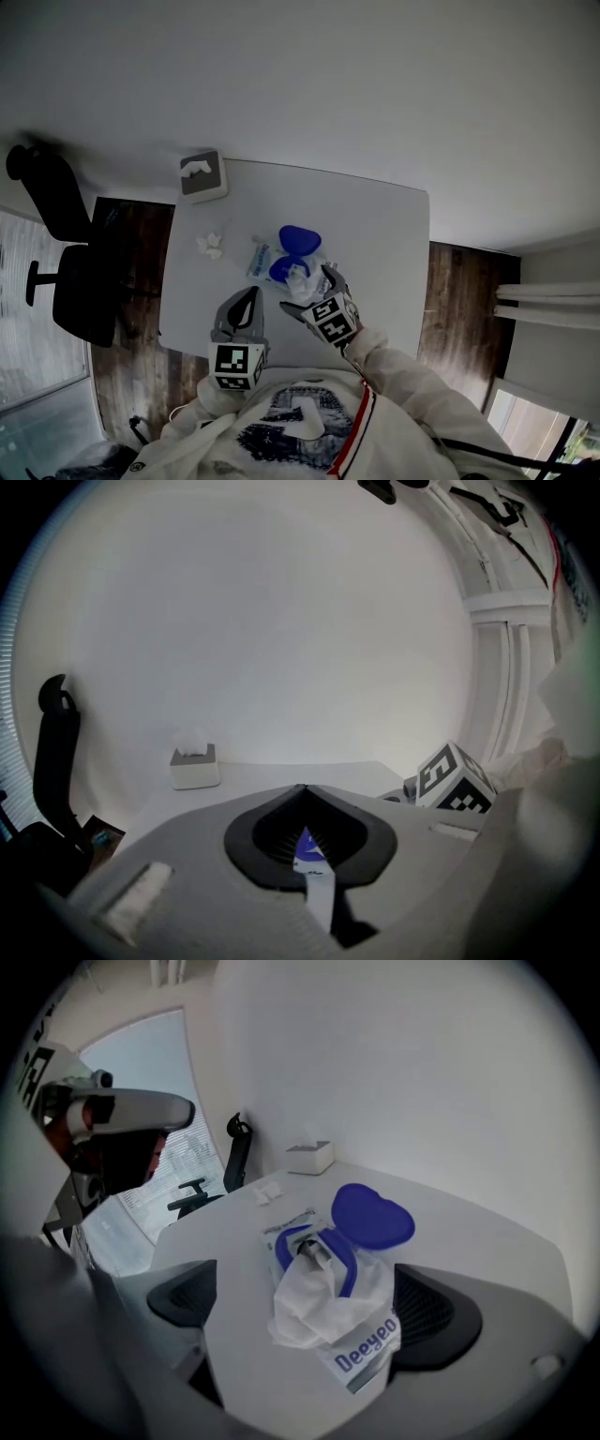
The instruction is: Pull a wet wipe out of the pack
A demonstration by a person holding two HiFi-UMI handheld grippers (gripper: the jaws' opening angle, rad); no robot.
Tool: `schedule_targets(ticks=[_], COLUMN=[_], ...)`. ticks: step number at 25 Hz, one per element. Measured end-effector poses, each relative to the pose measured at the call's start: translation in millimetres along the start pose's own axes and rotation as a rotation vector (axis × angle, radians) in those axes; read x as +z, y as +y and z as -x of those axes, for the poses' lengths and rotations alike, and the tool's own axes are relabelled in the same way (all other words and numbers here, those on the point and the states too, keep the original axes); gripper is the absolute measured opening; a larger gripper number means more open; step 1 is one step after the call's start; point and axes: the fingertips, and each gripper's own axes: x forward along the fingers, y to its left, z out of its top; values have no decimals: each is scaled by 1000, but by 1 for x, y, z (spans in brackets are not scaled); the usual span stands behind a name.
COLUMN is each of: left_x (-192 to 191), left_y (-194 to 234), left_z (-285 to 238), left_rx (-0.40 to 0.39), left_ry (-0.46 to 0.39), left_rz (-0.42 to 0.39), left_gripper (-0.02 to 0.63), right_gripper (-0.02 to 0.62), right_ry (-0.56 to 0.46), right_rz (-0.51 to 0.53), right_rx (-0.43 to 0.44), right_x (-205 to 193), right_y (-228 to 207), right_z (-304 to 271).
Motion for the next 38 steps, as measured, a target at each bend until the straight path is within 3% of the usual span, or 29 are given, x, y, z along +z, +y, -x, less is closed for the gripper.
schedule_targets(ticks=[3,5,9,16,28,38], left_x=[-7,-11,-12,-16,-18,-22], left_y=[5,6,6,4,9,9], left_z=[6,8,11,12,17,16], left_rx=[18,21,24,21,36,41], left_ry=[9,13,9,15,24,31], left_rz=[15,21,-5,3,13,11], left_gripper=[5,5,5,5,5,5], right_gripper=[561,488,433,255,105,42], right_ry=[37,59,106,125,145,143], right_rz=[24,27,32,31,23,33], right_rx=[-5,-17,-24,-55,-109,-115], right_x=[-4,-7,-14,-14,-23,-24], right_y=[0,-2,-3,-7,-11,-8], right_z=[-11,-15,-19,-19,-23,-29])
